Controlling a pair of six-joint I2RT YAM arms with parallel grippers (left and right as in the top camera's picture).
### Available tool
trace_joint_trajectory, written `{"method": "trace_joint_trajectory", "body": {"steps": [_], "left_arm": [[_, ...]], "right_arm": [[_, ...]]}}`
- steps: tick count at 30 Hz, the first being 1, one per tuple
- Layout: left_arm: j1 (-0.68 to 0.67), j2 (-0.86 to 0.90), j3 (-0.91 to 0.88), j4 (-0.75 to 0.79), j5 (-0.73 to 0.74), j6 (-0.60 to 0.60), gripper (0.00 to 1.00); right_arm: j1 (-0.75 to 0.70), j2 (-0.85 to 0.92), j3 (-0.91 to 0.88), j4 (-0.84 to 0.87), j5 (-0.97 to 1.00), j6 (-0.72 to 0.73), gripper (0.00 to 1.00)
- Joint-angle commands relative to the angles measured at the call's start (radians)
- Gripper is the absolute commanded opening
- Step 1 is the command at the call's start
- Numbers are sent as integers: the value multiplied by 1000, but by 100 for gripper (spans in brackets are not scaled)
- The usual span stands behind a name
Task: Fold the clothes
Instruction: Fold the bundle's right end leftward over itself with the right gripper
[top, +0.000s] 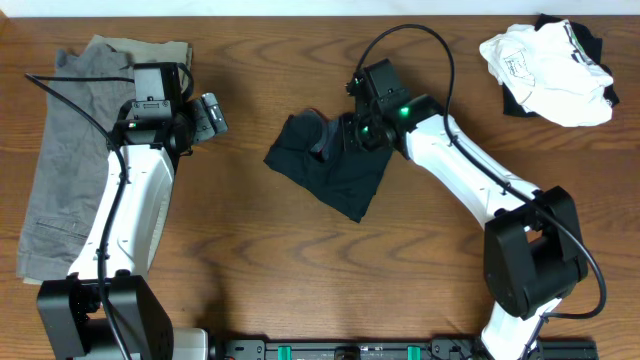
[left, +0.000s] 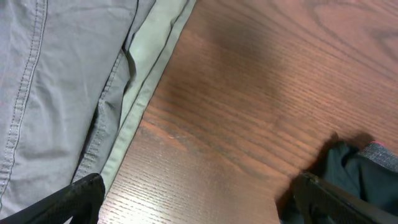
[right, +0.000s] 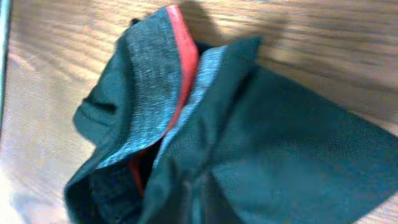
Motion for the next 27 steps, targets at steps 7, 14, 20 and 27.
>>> {"method": "trace_joint_trajectory", "body": {"steps": [7,14,20,27], "left_arm": [[3,5,-11,12,-13,6,98],[3,5,-11,9,-13,6,98],[5,5,-11,5,-13,40,98],[36,5,-11,9,-13,39,98]], "right_arm": [[10,4,-21,-10,76,67,1],[53,92,-21,51,15,81,1],[77,122,-21,133,-34,80,1],[112,129,-20,301,-51,76,1]]}}
